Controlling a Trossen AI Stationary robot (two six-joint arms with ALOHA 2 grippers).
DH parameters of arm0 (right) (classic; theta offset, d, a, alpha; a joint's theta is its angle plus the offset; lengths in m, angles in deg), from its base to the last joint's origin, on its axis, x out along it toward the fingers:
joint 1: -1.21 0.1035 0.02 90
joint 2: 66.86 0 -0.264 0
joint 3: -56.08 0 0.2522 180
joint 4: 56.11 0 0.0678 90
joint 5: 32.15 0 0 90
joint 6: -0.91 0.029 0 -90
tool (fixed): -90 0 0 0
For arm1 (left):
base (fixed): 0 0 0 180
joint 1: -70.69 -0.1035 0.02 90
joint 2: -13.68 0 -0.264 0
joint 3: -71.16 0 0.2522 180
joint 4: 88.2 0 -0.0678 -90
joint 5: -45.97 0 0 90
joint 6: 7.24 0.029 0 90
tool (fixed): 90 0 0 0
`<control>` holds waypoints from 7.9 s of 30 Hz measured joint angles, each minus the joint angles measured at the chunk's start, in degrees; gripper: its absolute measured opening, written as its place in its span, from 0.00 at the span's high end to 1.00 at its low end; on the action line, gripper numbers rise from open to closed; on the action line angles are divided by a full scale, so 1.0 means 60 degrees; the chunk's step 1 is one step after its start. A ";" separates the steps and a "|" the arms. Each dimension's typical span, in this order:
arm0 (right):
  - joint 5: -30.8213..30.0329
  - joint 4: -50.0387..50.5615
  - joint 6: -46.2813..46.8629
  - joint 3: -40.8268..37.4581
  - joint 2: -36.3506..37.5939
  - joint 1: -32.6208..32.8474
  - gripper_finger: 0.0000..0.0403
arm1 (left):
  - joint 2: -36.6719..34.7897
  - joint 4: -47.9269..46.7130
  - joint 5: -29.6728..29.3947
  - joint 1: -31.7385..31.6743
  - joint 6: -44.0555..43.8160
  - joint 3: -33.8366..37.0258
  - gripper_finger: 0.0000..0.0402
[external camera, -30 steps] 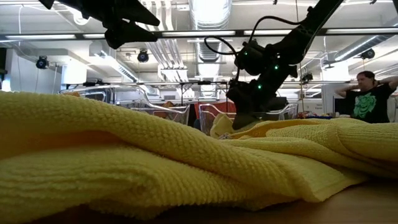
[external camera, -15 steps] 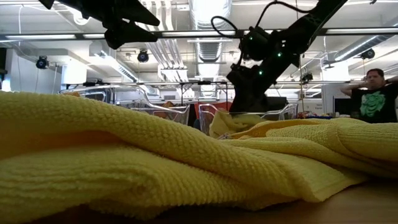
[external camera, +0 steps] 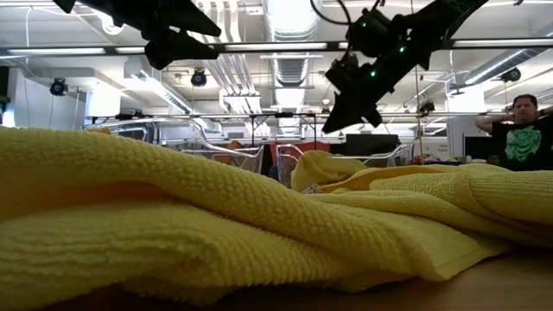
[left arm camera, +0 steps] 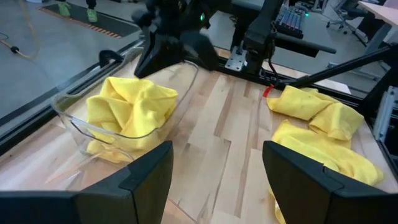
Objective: Sort microfiber towel by color & place in baskets
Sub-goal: Put the orange microfiber towel into the left transparent bin
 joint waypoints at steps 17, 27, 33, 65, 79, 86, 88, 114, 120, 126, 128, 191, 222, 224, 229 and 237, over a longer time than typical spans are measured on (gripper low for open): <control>0.0010 0.0819 0.0632 0.0004 0.2311 0.3078 0.97 | 0.0208 0.0143 -0.0503 0.2474 -0.1278 -0.0028 0.42; -0.1319 0.1108 0.1295 0.0004 0.2316 0.5676 0.97 | 0.1934 -0.0662 -0.0933 0.4116 -0.1398 -0.1365 0.42; -0.2235 0.1646 0.1800 0.0004 0.2268 0.6614 0.97 | 0.3336 -0.3139 -0.1174 0.4962 -0.1961 -0.2797 0.42; -0.2484 0.1641 0.2084 0.0004 0.2268 0.7133 0.97 | 0.7610 -0.9206 -0.0788 0.6372 -0.6107 -0.5503 0.42; -0.2488 0.1643 0.2084 0.0004 0.2268 0.7133 0.97 | 0.7610 -0.8986 -0.0658 0.6084 -0.6220 -0.4786 0.50; -0.2491 0.1643 0.2070 0.0004 0.2268 0.7133 0.97 | 0.7610 -0.8934 -0.0653 0.6084 -0.5819 -0.5047 0.86; -0.2492 0.1640 0.2063 0.0004 0.2268 0.7133 0.97 | 0.7610 -0.8937 -0.0653 0.6084 -0.5760 -0.5141 0.96; -0.2488 0.1643 0.1651 0.0004 0.2268 0.7133 0.97 | 0.7078 -1.1895 -0.4005 0.7475 -0.3435 -0.9435 1.00; -0.2488 0.1643 0.1577 0.0004 0.2268 0.7133 0.97 | 0.7078 -1.3373 -0.5338 0.7717 -0.3432 -1.0826 1.00; -0.2488 0.1642 0.1518 0.0004 0.2268 0.7133 0.97 | 0.7078 -1.4461 -0.6400 0.7741 -0.3431 -1.2093 1.00; -0.2488 0.1640 0.1505 0.0004 0.2268 0.7133 0.97 | 0.7078 -1.4468 -0.6813 0.7727 -0.3198 -1.2423 1.00; -0.2492 0.1649 0.1002 0.0004 0.2268 0.7126 0.97 | 0.2814 -0.7590 -0.8576 0.1942 0.0174 -0.3868 1.00; -0.2495 0.1645 0.1002 0.0004 0.2268 0.7126 0.97 | 0.2801 -0.6708 -0.3307 0.1942 0.0138 -0.3381 1.00; -0.2495 0.1646 0.1002 0.0004 0.2268 0.7126 0.97 | 0.2801 -0.6709 -0.3068 0.1942 0.0138 -0.3381 1.00; -0.2494 0.1647 0.1002 0.0004 0.2268 0.7126 0.97 | 0.2801 -0.6704 -0.2109 0.1942 0.0427 -0.3340 1.00; -0.2492 0.1647 0.1002 0.0004 0.2268 0.7129 0.97 | 0.2801 -0.6554 -0.1198 0.1746 0.1222 -0.3257 1.00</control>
